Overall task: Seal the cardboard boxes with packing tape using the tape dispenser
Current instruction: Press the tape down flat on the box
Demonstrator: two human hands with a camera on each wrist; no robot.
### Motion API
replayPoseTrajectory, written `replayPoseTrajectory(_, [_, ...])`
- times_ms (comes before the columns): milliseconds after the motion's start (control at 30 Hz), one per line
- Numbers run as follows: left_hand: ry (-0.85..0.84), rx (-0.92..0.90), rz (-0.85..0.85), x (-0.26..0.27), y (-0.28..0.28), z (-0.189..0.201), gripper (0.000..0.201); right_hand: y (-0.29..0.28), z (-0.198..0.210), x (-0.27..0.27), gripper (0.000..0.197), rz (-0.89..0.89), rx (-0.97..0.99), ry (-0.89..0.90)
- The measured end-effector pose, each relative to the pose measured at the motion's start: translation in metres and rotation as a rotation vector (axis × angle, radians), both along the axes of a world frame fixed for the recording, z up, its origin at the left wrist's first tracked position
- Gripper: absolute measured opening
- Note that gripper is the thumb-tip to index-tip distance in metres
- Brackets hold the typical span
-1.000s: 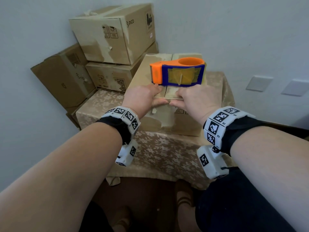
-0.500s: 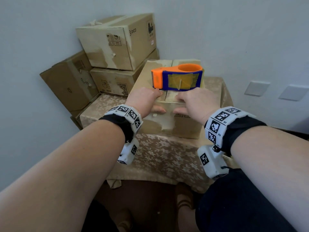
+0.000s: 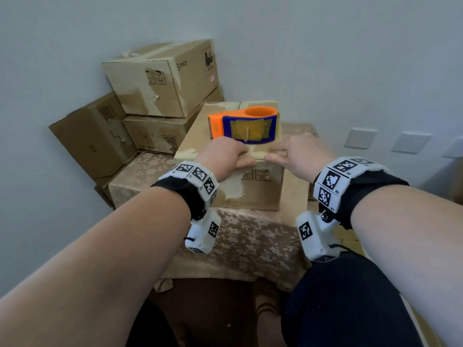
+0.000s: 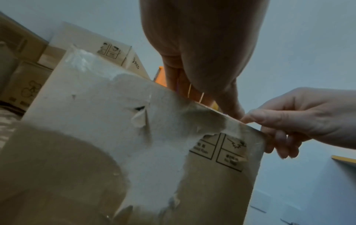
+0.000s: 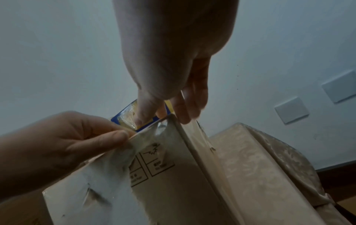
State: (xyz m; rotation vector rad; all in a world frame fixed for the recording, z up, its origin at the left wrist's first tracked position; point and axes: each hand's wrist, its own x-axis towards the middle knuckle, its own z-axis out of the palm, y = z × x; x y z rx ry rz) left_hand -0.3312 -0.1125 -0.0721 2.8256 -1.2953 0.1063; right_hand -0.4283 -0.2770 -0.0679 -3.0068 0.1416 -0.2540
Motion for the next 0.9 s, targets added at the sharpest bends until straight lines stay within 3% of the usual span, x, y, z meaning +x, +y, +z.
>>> replayPoseTrajectory(167, [-0.045,-0.204,-0.014,0.0,-0.001,-0.019,0.038,-0.002,-0.006,0.004,0.045,0.009,0.051,0.005])
replayPoseTrajectory(333, [-0.119,-0.263,-0.01,0.002,-0.002,-0.03,0.042,-0.004,-0.011,0.007,0.045,0.056,0.04,-0.022])
replayPoseTrajectory(567, [-0.209,-0.175,-0.003,0.005,-0.005,-0.042,0.055,-0.004,-0.016,0.005,0.053,0.068,-0.008,-0.013])
replayPoseTrajectory(733, [-0.224,-0.1,0.02,0.005,-0.008,-0.04,0.05,-0.003,-0.016,0.006,0.042,0.055,0.001,-0.008])
replayPoseTrajectory(900, [-0.227,-0.042,0.027,-0.001,-0.009,-0.032,0.054,-0.004,-0.017,0.006,0.047,0.05,0.043,-0.007])
